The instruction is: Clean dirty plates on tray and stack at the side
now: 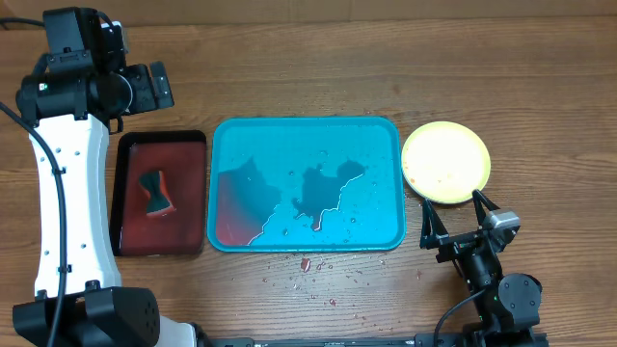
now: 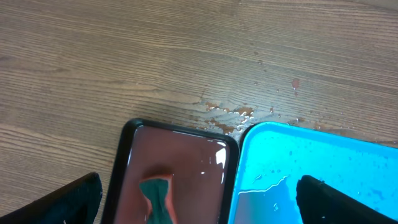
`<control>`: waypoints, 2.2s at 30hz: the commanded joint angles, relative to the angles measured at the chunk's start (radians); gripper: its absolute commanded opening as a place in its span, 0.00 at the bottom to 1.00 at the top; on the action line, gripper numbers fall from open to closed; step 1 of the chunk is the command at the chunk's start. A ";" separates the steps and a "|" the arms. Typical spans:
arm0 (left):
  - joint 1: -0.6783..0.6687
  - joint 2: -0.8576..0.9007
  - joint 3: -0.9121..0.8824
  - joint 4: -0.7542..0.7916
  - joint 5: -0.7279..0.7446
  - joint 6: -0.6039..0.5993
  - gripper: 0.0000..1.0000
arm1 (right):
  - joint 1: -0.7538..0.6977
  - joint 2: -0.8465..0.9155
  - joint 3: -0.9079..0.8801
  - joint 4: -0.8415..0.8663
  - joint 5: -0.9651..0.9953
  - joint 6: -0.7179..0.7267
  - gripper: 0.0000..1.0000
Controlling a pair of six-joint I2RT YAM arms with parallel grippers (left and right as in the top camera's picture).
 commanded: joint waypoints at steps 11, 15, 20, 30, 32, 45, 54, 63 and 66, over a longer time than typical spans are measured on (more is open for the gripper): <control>0.002 0.002 0.010 0.004 0.008 -0.011 1.00 | 0.008 -0.012 -0.011 0.005 0.000 0.001 1.00; 0.002 0.002 0.010 0.004 0.008 -0.011 1.00 | 0.008 -0.012 -0.011 0.005 -0.001 0.001 1.00; -0.010 -0.050 0.010 0.003 0.008 -0.011 1.00 | 0.008 -0.012 -0.011 0.005 0.000 0.002 1.00; -0.146 -0.481 0.010 0.003 0.008 -0.011 1.00 | 0.008 -0.012 -0.011 0.005 -0.001 0.001 1.00; -0.153 -0.558 0.010 0.003 0.008 -0.011 1.00 | 0.008 -0.012 -0.011 0.005 0.000 0.001 1.00; -0.151 -0.900 -0.157 -0.069 -0.022 0.046 1.00 | 0.008 -0.012 -0.011 0.005 0.000 0.001 1.00; -0.132 -1.143 -0.726 0.366 -0.008 0.053 1.00 | 0.008 -0.012 -0.011 0.005 -0.001 0.001 1.00; -0.133 -1.468 -1.246 0.738 0.001 0.053 1.00 | 0.008 -0.012 -0.011 0.005 0.000 0.001 1.00; -0.133 -1.559 -1.366 0.814 0.004 0.053 1.00 | 0.008 -0.012 -0.011 0.005 0.000 0.001 1.00</control>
